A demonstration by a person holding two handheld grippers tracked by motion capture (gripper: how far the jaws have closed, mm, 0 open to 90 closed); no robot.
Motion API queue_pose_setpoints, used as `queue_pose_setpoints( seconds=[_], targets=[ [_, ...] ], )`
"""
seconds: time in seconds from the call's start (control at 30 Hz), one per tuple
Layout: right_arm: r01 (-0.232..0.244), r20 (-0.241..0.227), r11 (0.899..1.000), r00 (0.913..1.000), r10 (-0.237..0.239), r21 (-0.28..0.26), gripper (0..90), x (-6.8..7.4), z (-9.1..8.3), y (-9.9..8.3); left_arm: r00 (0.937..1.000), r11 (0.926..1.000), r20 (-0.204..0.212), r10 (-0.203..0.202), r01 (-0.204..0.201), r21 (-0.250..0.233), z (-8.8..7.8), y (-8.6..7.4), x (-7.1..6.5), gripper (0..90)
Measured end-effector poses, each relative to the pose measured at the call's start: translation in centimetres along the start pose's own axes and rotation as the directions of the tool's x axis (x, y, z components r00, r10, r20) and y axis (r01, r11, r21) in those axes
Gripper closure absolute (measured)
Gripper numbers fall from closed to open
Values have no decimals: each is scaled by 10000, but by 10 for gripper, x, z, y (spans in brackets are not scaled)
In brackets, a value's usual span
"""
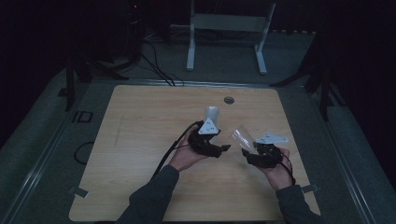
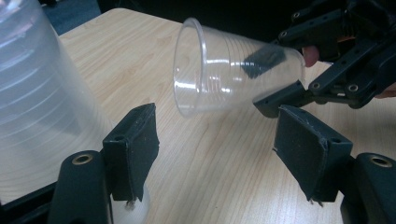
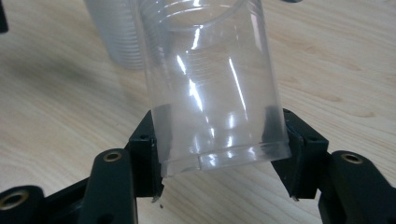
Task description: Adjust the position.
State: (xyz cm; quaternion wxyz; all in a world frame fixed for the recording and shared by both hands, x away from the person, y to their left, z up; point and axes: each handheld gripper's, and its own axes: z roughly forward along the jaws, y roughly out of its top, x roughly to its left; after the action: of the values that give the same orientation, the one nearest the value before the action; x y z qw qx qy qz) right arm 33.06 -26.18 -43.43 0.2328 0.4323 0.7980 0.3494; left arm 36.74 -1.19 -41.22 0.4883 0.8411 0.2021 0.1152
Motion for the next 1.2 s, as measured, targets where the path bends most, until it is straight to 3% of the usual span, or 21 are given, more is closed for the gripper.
queue_pose_setpoints(
  seconds=[0.27,0.57,1.2],
  targets=[
    [-253,324,9989,9991,265,-387,424,6,1,-3,10000,10000,-53,30,-30,5,1,2,-1,299],
    [-753,374,9942,9962,784,-769,424,6,0,-5,9999,10000,-101,-8,8,-10,2,3,-2,299],
    [-1134,309,9837,9924,1188,-1395,424,11,-2,-5,9997,9999,-213,-105,106,65,5,6,-2,299]
  ],
)
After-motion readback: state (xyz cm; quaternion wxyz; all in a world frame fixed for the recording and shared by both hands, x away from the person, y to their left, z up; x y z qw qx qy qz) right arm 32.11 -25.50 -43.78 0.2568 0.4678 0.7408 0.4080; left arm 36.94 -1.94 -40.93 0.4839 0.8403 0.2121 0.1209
